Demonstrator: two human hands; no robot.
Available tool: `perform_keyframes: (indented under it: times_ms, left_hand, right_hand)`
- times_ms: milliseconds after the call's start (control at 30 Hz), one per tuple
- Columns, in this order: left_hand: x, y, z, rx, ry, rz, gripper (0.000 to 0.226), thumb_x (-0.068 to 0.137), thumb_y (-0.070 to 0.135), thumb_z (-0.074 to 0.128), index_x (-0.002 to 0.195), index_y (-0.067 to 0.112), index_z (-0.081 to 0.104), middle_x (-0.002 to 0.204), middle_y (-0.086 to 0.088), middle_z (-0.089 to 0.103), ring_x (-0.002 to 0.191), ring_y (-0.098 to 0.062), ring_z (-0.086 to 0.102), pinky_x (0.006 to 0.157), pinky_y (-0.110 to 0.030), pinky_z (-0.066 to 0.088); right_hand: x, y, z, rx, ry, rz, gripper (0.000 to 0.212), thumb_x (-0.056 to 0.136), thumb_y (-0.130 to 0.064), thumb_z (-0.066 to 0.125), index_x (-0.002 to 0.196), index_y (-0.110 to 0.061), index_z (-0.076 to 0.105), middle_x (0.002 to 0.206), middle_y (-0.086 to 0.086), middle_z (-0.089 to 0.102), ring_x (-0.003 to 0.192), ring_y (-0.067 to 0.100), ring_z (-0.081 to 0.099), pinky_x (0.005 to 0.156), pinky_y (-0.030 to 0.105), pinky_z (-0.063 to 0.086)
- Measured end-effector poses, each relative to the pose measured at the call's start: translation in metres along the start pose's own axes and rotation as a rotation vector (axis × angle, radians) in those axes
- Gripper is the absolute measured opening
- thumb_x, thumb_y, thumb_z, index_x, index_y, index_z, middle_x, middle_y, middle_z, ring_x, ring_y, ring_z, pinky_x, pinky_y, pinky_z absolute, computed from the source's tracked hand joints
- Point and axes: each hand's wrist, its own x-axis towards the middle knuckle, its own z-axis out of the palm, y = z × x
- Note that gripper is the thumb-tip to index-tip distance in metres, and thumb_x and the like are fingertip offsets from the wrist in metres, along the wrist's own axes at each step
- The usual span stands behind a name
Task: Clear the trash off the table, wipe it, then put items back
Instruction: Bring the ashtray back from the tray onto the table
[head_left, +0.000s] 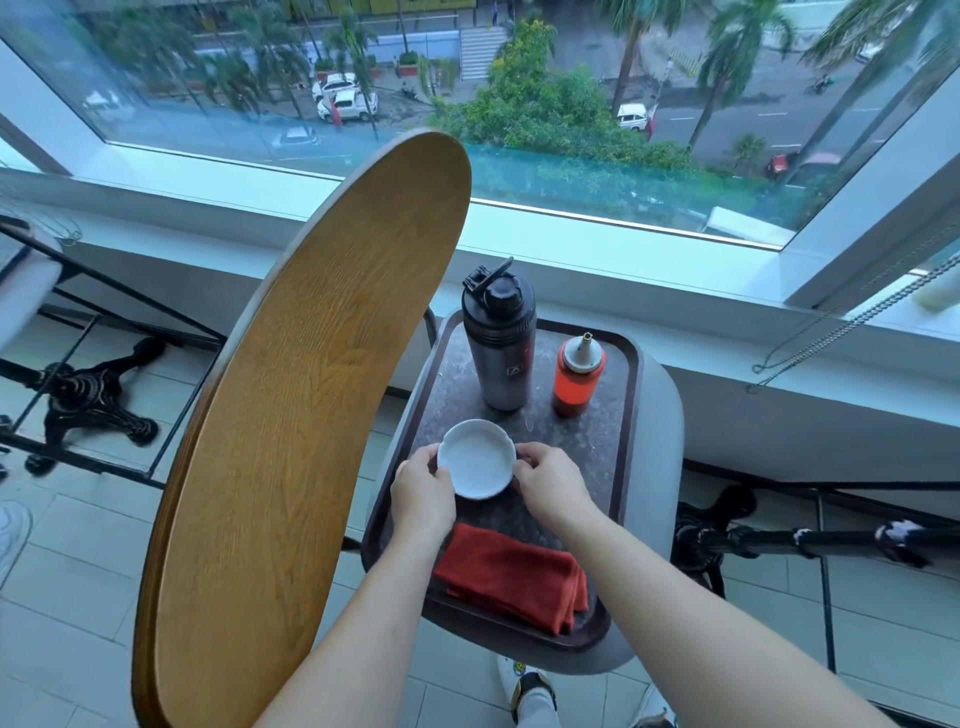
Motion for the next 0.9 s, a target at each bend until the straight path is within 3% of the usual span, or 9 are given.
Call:
perform_keyframes:
  times_ms: [133, 233, 367, 467, 633, 767, 900]
  left_hand:
    - [-0.007, 0.004, -0.003, -0.029, 0.014, -0.007, 0.032, 0.100, 0.019, 0.048, 0.128, 0.027, 0.063, 0.124, 0.002, 0.063, 0.109, -0.019, 0.061, 0.093, -0.040, 0.053]
    - [-0.015, 0.010, -0.007, -0.050, 0.003, -0.009, 0.032, 0.099, 0.018, 0.049, 0.127, 0.028, 0.061, 0.123, 0.002, 0.062, 0.105, -0.018, 0.061, 0.089, -0.038, 0.053]
    - [-0.033, 0.021, -0.022, -0.081, -0.021, 0.033, 0.030, 0.100, 0.018, 0.051, 0.127, 0.027, 0.060, 0.118, 0.008, 0.065, 0.105, -0.017, 0.062, 0.082, -0.034, 0.051]
    - [-0.048, 0.031, -0.036, -0.113, -0.052, 0.062, 0.026, 0.099, 0.018, 0.054, 0.122, 0.029, 0.060, 0.109, 0.014, 0.065, 0.104, -0.017, 0.065, 0.087, -0.039, 0.056]
    - [-0.070, 0.050, -0.056, -0.134, -0.112, 0.155, 0.022, 0.097, 0.017, 0.057, 0.110, 0.035, 0.054, 0.106, 0.017, 0.067, 0.108, -0.006, 0.064, 0.088, -0.029, 0.053]
    - [-0.093, 0.073, -0.076, -0.188, -0.137, 0.226, 0.021, 0.095, 0.023, 0.061, 0.112, 0.034, 0.060, 0.107, 0.009, 0.073, 0.105, -0.007, 0.068, 0.094, -0.038, 0.058]
    - [-0.122, 0.102, -0.098, -0.217, -0.157, 0.322, 0.021, 0.095, 0.023, 0.064, 0.112, 0.036, 0.062, 0.103, 0.011, 0.076, 0.102, -0.004, 0.071, 0.089, -0.033, 0.060]
  right_hand:
    - [-0.005, 0.001, 0.001, 0.056, 0.025, -0.004, 0.033, 0.086, -0.025, 0.056, 0.114, -0.027, 0.073, 0.103, -0.005, 0.074, 0.099, 0.018, 0.068, 0.091, 0.038, 0.055]
    - [-0.013, -0.004, -0.004, 0.046, 0.054, -0.021, 0.029, 0.091, -0.021, 0.057, 0.115, -0.026, 0.073, 0.106, -0.005, 0.073, 0.101, 0.017, 0.065, 0.086, 0.031, 0.051]
    - [-0.026, -0.010, -0.018, 0.048, 0.077, -0.051, 0.025, 0.092, -0.023, 0.059, 0.113, -0.026, 0.073, 0.102, -0.007, 0.073, 0.096, 0.016, 0.066, 0.085, 0.035, 0.054]
    - [-0.040, -0.017, -0.031, 0.022, 0.085, -0.091, 0.025, 0.092, -0.023, 0.060, 0.113, -0.026, 0.073, 0.102, -0.007, 0.073, 0.096, 0.015, 0.065, 0.078, 0.029, 0.048]
    - [-0.071, -0.035, -0.059, -0.078, 0.135, -0.182, 0.025, 0.093, -0.022, 0.056, 0.111, -0.027, 0.074, 0.098, -0.007, 0.073, 0.087, 0.012, 0.064, 0.066, 0.024, 0.043]
    - [-0.099, -0.050, -0.084, -0.116, 0.196, -0.268, 0.023, 0.094, -0.024, 0.056, 0.108, -0.026, 0.075, 0.101, -0.004, 0.069, 0.093, 0.016, 0.061, 0.083, 0.033, 0.050]
    - [-0.134, -0.064, -0.114, -0.144, 0.248, -0.334, 0.023, 0.097, -0.026, 0.053, 0.104, -0.022, 0.074, 0.102, -0.001, 0.064, 0.095, 0.016, 0.059, 0.086, 0.036, 0.049]
